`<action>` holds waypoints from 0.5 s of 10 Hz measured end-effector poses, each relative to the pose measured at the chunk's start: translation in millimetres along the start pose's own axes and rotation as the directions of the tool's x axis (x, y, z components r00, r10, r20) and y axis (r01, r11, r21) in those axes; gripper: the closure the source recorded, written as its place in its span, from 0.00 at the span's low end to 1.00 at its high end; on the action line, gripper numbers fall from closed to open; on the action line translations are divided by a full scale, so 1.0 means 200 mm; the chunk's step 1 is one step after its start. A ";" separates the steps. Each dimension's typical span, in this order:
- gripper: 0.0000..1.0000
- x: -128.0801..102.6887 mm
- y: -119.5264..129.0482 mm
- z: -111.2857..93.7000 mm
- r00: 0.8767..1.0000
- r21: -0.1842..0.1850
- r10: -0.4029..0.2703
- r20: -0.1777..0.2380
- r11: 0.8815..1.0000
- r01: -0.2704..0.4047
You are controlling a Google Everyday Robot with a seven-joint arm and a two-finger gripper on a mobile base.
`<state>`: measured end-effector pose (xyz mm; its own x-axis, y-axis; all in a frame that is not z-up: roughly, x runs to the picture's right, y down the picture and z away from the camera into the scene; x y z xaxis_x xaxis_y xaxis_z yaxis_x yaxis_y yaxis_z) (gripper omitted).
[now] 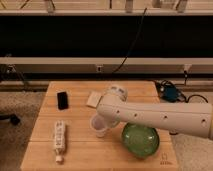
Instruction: Pick up the ceramic cup
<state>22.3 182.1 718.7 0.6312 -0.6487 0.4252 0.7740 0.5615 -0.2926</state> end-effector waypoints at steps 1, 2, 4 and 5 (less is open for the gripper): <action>0.98 0.01 -0.01 0.00 1.000 0.002 -0.001 -0.001 1.000 0.001; 0.99 0.01 -0.02 -0.01 1.000 0.005 -0.006 -0.001 1.000 0.006; 0.99 0.02 -0.03 -0.02 1.000 0.001 -0.012 0.001 1.000 0.012; 0.98 0.03 -0.04 -0.02 1.000 0.000 -0.013 0.002 1.000 0.013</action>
<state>20.2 172.3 719.1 0.6209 -0.6548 0.4309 0.7822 0.5528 -0.2872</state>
